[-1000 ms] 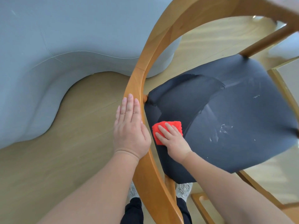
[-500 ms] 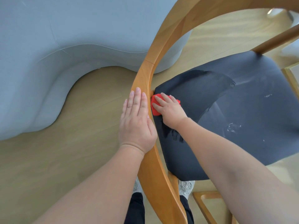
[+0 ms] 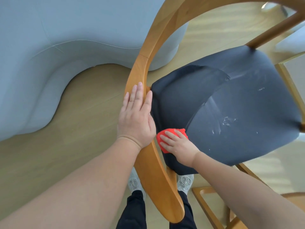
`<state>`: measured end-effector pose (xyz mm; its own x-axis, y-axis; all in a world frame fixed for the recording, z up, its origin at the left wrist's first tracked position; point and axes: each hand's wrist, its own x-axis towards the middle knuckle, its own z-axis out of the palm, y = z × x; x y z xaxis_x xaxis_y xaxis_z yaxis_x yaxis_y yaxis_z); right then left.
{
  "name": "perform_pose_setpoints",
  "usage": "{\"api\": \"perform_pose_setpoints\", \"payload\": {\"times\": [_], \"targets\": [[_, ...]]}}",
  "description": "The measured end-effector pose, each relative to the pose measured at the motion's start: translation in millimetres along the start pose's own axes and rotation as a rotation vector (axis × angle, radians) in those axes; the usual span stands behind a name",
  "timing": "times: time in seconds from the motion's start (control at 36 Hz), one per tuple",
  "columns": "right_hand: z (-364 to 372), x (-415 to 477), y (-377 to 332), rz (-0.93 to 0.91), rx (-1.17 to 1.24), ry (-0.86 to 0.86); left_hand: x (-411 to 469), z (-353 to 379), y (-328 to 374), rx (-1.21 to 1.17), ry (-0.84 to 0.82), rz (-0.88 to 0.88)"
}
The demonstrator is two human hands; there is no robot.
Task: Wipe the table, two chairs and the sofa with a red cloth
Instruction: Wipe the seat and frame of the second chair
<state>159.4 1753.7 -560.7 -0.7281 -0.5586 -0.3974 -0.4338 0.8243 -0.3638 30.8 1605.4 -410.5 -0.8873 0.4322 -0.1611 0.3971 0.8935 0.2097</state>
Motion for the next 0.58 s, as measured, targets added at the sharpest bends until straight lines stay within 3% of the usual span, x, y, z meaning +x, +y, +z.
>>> {"api": "perform_pose_setpoints", "payload": {"times": [0.33,0.44,0.58], "targets": [[44.6,-96.8,-19.3,-0.085,0.018,-0.227,0.1,-3.5,2.6,-0.009,-0.017,0.118],[25.7,-86.1,-9.8,-0.11,0.071,-0.135,2.2,-2.2,-0.1,0.053,-0.069,0.313],[-13.9,-49.6,35.2,0.028,0.137,0.168,3.8,1.8,-2.1,0.057,-0.058,0.338]]}}
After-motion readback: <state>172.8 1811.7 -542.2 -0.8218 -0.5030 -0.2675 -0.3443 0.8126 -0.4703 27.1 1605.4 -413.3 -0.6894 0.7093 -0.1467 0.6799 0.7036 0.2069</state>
